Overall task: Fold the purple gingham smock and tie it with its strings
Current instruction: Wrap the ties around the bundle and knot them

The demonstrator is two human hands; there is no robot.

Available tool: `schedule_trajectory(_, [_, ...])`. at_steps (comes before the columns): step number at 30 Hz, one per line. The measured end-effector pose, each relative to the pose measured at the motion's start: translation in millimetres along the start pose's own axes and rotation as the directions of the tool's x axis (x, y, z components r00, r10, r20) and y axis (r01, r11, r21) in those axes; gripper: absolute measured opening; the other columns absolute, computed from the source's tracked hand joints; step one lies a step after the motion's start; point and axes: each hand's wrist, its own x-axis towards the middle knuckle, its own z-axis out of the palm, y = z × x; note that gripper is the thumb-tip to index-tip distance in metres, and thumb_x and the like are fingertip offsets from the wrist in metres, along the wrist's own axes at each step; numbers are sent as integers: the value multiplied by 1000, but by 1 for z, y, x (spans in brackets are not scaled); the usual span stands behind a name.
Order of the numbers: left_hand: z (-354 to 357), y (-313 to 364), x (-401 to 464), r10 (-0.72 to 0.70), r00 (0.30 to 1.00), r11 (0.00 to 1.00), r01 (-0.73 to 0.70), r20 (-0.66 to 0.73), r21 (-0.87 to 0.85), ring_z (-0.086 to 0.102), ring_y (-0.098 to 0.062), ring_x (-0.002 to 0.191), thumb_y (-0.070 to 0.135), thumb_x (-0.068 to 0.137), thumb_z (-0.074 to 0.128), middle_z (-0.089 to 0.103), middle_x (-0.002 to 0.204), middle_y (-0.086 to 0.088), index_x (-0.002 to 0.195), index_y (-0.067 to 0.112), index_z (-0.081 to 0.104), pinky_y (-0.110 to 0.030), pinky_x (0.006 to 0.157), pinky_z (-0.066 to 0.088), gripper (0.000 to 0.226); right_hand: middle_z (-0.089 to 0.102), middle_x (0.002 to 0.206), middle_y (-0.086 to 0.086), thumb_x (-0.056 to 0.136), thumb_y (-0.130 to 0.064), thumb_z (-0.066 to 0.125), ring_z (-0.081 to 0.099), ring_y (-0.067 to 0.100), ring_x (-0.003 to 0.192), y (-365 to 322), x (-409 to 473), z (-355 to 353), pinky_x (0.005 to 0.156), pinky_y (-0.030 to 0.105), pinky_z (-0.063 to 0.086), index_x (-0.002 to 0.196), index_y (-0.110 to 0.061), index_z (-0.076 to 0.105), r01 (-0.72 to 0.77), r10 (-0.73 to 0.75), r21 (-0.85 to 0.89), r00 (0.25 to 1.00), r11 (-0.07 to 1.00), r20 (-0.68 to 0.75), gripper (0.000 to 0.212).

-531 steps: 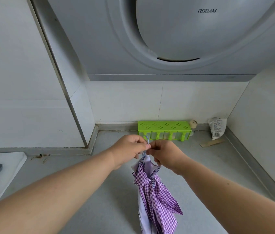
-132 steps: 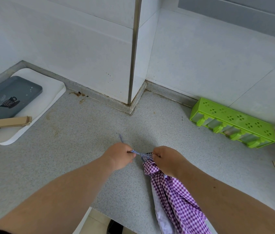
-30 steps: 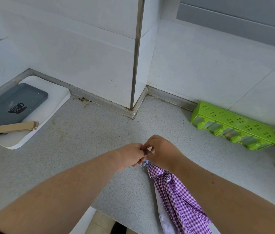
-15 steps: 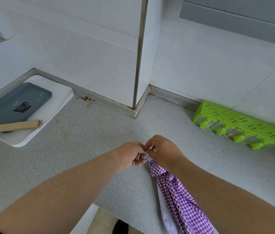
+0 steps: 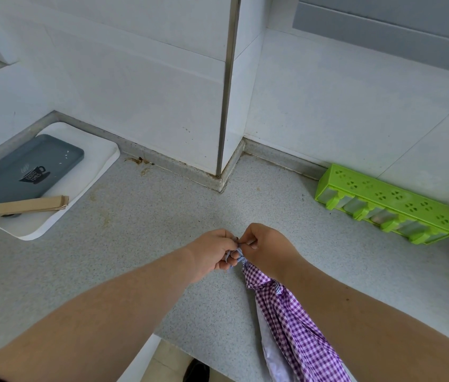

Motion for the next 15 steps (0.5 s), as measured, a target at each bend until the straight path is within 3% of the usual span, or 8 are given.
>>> schedule_trajectory(5, [-1, 3, -2, 56, 998, 987, -50, -36, 151, 61, -14, 66, 3, 97, 60, 67, 74, -5, 93, 13, 59, -23, 59, 47, 11, 69, 93, -11, 93, -26, 66, 67, 8, 86, -2, 4, 3, 80, 34, 61, 92, -31, 65, -57, 57, 24, 998, 998, 5, 5])
schedule_trajectory(10, [-6, 2, 2, 100, 993, 946, -74, -67, 315, 65, -15, 78, 18, 94, 73, 78, 89, -11, 91, 17, 65, -30, 72, 51, 9, 69, 91, -11, 94, -24, 62, 66, 8, 84, -5, 5, 4, 73, 28, 57, 94, -32, 64, -82, 82, 47, 997, 996, 5, 8])
schedule_trajectory(15, [-6, 3, 4, 115, 985, 947, -69, -132, 313, 65, -16, 78, 19, 92, 73, 78, 95, -14, 89, 18, 67, -34, 75, 53, 7, 75, 87, -10, 90, -23, 70, 71, 7, 78, -3, 0, 6, 72, 32, 61, 104, -36, 53, -52, 49, 120, 998, 991, 28, 26])
